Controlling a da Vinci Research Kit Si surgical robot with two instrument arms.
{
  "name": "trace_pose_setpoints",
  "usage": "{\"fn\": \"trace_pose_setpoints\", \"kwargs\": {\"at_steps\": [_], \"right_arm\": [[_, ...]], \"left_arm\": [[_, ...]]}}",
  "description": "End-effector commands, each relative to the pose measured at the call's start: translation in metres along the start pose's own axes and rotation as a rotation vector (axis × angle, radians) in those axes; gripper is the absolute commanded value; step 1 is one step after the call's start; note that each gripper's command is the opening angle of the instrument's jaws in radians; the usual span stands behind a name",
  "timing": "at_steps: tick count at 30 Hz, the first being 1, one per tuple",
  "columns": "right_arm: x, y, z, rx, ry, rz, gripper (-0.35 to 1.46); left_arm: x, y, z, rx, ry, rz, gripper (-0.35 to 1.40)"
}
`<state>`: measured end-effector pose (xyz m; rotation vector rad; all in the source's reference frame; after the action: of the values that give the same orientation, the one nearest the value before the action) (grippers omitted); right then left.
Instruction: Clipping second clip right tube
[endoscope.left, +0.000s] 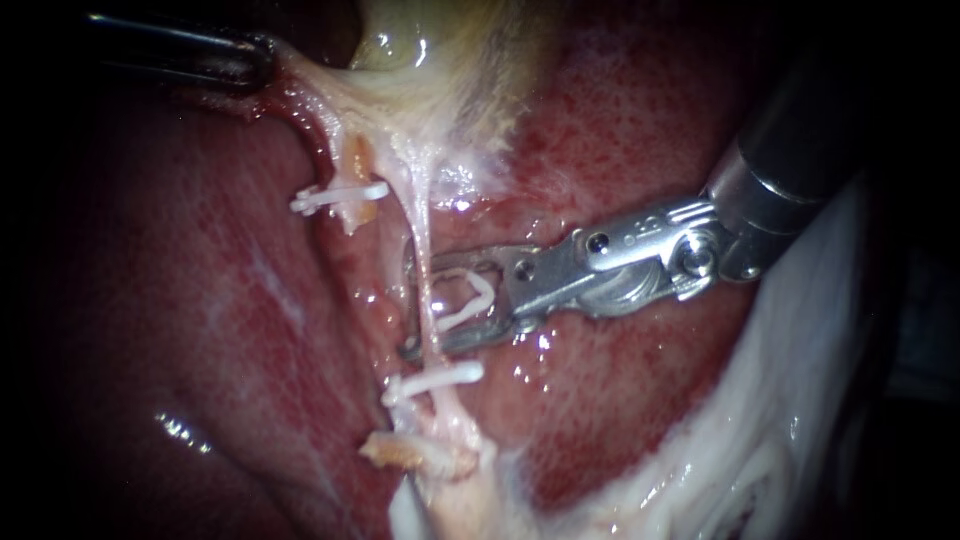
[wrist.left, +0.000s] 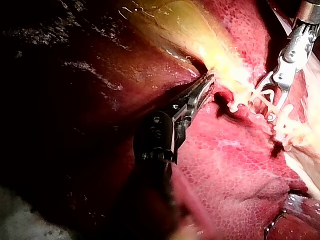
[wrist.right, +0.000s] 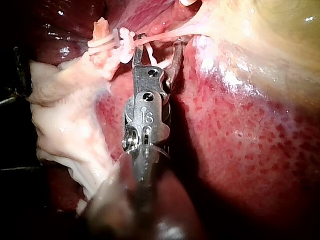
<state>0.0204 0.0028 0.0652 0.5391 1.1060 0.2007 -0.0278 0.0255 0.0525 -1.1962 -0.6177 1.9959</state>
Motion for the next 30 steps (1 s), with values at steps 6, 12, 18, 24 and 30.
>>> {"fn": "trace_pose_setpoints", "kwargs": {"at_steps": [6,12,18,24,30], "right_arm": [[-0.0002,0.0,-0.0014,0.005,0.002,0.008,0.44],[-0.0001,0.0005,-0.0034,0.016,0.006,0.036,0.45],[-0.0005,0.0001,-0.0047,0.047,0.008,0.075,0.45],[-0.0005,-0.0002,-0.0051,0.088,0.012,0.127,0.45],[-0.0004,-0.0007,-0.0036,0.118,0.02,0.15,0.45]], "left_arm": [[0.0,0.0,-0.0001,0.0,0.0,0.0,-0.35],[0.0,0.0,-0.0001,-0.001,0.0,0.0,-0.35],[0.0,0.0,-0.0001,-0.001,0.0,0.0,-0.35],[0.0,0.0,-0.0001,-0.001,0.0,0.0,-0.35],[0.0,0.0,-0.0001,-0.001,0.0,0.0,-0.35]]}}
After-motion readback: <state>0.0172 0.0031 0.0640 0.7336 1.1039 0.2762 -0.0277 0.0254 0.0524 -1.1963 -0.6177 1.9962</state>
